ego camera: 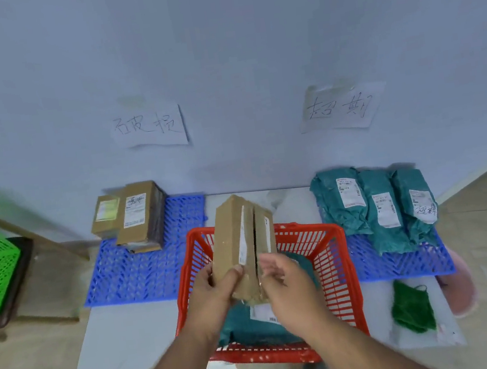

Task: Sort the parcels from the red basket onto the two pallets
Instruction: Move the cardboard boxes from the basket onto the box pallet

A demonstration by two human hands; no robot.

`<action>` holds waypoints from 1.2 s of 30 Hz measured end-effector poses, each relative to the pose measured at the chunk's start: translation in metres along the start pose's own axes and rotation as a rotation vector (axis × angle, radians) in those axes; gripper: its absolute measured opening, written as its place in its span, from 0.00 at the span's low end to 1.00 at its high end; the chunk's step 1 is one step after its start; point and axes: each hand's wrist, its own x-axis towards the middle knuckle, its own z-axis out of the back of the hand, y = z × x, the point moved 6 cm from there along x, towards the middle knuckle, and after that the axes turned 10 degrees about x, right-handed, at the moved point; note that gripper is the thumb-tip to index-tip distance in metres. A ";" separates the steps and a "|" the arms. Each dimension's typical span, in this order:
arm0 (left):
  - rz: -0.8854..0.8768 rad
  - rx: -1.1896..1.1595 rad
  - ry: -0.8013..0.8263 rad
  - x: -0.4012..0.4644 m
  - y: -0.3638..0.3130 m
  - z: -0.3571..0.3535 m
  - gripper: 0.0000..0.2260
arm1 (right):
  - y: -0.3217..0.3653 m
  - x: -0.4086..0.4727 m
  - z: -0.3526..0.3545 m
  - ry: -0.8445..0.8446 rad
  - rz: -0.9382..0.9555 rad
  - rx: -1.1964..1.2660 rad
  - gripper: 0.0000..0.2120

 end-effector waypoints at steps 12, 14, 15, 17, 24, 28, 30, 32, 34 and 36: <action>0.063 -0.246 -0.020 -0.007 0.004 0.161 0.19 | 0.019 -0.012 -0.139 -0.031 -0.183 0.200 0.11; 0.052 -0.231 -0.033 -0.010 0.003 0.179 0.16 | 0.023 -0.014 -0.155 -0.027 -0.167 0.165 0.11; 0.047 -0.225 -0.035 -0.011 0.002 0.186 0.14 | 0.025 -0.015 -0.161 -0.027 -0.155 0.146 0.11; 0.031 -0.202 -0.033 -0.011 0.000 0.196 0.12 | 0.027 -0.013 -0.168 -0.033 -0.130 0.118 0.13; 0.003 -0.097 -0.054 -0.002 -0.007 0.197 0.09 | 0.026 0.000 -0.167 -0.015 -0.088 0.110 0.19; 0.010 -0.052 -0.058 0.001 -0.013 0.183 0.10 | 0.026 0.013 -0.156 0.032 -0.091 0.135 0.15; 0.005 -0.032 -0.065 0.003 -0.018 0.177 0.10 | 0.027 0.021 -0.149 0.051 -0.081 0.134 0.14; -0.005 -0.012 -0.074 0.007 -0.023 0.170 0.10 | 0.027 0.029 -0.144 0.074 -0.080 0.131 0.14; -0.013 0.017 -0.085 0.011 -0.026 0.165 0.10 | 0.027 0.036 -0.140 0.088 -0.088 0.144 0.13; -0.029 0.043 -0.083 0.016 -0.029 0.160 0.10 | 0.029 0.041 -0.136 0.097 -0.089 0.153 0.14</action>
